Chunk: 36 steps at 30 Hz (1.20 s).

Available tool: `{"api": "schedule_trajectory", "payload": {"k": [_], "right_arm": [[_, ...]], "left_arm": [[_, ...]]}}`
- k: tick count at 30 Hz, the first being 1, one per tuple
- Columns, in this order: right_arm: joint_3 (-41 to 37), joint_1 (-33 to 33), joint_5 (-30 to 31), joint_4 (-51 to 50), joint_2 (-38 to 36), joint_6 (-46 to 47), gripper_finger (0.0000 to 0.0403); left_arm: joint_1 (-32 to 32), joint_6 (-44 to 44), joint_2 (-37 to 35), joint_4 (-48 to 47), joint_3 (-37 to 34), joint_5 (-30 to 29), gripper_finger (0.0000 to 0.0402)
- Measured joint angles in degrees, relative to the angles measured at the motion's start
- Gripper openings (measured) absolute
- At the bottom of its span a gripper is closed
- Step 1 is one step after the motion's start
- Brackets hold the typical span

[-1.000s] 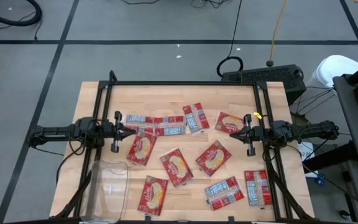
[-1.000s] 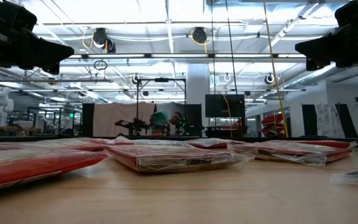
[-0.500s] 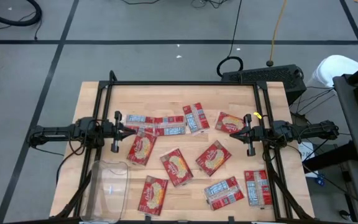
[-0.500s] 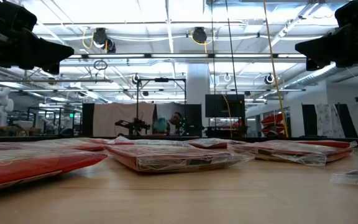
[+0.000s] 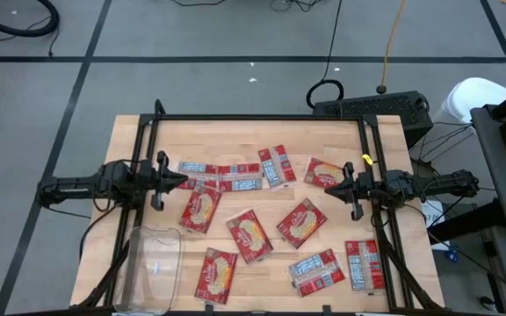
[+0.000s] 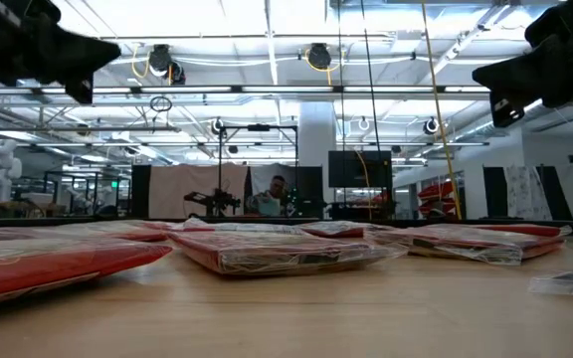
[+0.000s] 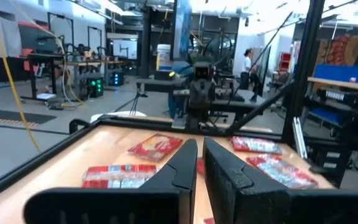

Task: Sort popcorn bags into baskets
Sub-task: Put the popcorn bag into the transparent bin

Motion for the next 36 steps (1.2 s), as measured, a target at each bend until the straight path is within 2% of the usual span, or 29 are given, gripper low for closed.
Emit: {"api": "schedule_trajectory", "payload": {"k": [6, 9, 14, 17, 23, 29, 32, 36], "right_arm": [[0.0, 0.01, -0.02, -0.54, 0.02, 4.52, 0.0], [-0.02, 0.01, -0.02, -0.66, 0.32, 6.6, 0.0], [0.0, 0.01, 0.04, -0.76, 1.1, 7.46, 0.0], [0.0, 0.01, 0.65, -0.76, 1.79, 7.62, 0.0], [0.0, -0.01, 6.43, -0.02, 3.65, 8.97, 0.0], [0.0, 0.0, 7.8, 0.31, 6.1, 12.59, 0.0], [0.0, 0.0, 7.8, 0.33, 7.51, 14.33, 0.0], [0.0, 0.01, 7.8, 0.33, 9.61, 14.72, 0.0]], "left_arm": [[0.0, -0.2, 10.18, -6.48, 11.46, -0.25, 0.0033], [0.02, -1.75, 16.71, -14.38, 20.06, -0.24, 0.0033], [0.0, -9.44, 27.37, -31.33, 35.77, -0.28, 0.0032], [0.0, -9.45, 33.13, -35.92, 42.0, -0.28, 0.0032], [0.0, -3.29, 43.48, -37.36, 45.05, -3.14, 0.0033], [0.01, 3.7, 54.64, -37.03, 44.48, -11.89, 0.0039], [0.02, 5.4, 61.06, -35.39, 44.4, -13.84, 0.0067], [0.0, 8.46, 69.52, -31.16, 44.4, -14.79, 0.0132]]}}
